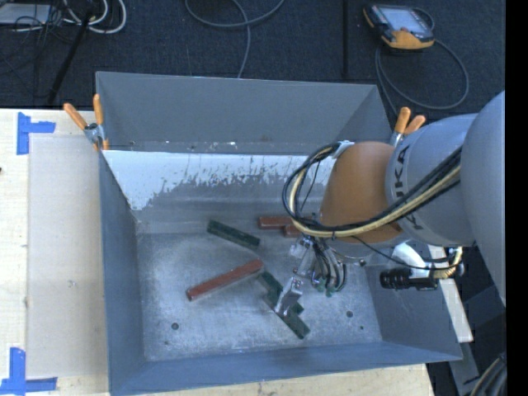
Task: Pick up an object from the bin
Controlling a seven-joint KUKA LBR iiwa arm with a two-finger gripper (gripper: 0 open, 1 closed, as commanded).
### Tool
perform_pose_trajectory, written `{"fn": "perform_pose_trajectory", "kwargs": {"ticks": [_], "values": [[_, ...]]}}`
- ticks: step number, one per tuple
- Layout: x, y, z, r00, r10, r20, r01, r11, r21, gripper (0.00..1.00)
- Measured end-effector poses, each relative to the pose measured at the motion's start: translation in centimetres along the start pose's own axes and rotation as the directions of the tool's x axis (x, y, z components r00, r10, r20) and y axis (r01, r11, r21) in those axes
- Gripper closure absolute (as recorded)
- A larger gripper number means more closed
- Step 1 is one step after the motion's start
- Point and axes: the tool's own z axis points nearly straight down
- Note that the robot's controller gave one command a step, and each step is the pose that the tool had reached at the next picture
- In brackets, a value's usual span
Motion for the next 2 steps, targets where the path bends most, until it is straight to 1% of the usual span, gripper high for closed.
{"fn": "perform_pose_trajectory", "kwargs": {"ticks": [1,2], "values": [[-0.35,-0.43,3.53,0.962,0.274,-0.001,-0.274,0.962,0.000,0.00],[0.14,-0.64,3.86,0.973,0.231,0.007,-0.231,0.973,-0.009,1.00]]}}
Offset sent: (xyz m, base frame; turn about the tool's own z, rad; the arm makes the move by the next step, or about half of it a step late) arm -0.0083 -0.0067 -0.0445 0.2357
